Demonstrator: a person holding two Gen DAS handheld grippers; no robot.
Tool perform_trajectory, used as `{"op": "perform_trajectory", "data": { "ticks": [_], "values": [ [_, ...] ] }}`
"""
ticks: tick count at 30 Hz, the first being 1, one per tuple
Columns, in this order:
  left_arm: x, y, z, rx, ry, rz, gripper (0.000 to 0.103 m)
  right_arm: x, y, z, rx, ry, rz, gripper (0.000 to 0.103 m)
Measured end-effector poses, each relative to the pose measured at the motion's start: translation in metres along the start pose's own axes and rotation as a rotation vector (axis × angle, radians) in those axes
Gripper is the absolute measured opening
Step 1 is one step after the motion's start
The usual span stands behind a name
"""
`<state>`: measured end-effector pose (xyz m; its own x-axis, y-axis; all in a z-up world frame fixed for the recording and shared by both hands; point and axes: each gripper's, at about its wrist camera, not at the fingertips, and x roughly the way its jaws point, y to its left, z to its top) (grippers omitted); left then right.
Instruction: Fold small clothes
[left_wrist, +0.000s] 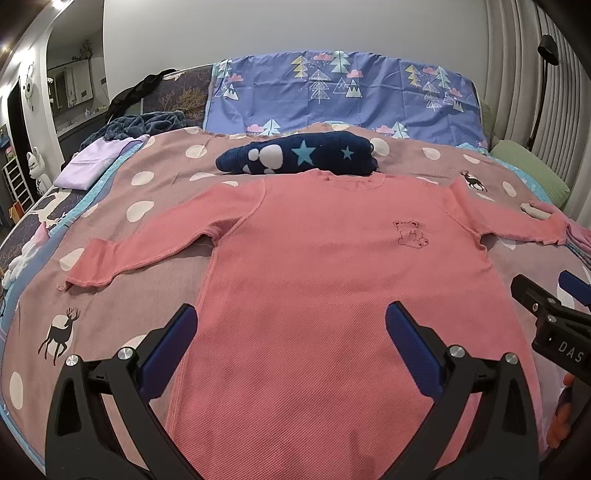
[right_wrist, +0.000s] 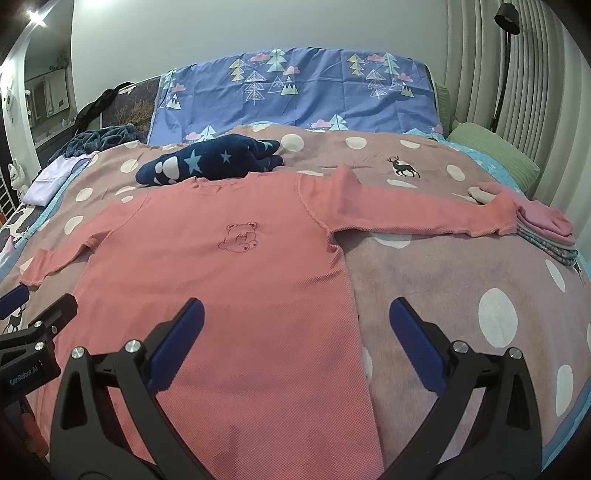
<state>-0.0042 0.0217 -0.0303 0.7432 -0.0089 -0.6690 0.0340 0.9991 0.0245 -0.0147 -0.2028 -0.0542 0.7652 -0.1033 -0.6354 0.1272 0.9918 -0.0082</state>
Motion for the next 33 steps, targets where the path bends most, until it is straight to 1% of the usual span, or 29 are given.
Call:
{"op": "perform_trajectory", "data": {
  "ticks": [15, 33],
  "values": [
    [0.004, 0.005, -0.005, -0.008, 0.013, 0.0, 0.102, 0.003, 0.001, -0.003, -0.007, 0.006, -0.001, 0.101],
    [0.008, 0.012, -0.003, -0.032, 0.028, 0.0, 0.102, 0.006, 0.004, -0.005, -0.023, 0.022, -0.002, 0.101]
  ]
}}
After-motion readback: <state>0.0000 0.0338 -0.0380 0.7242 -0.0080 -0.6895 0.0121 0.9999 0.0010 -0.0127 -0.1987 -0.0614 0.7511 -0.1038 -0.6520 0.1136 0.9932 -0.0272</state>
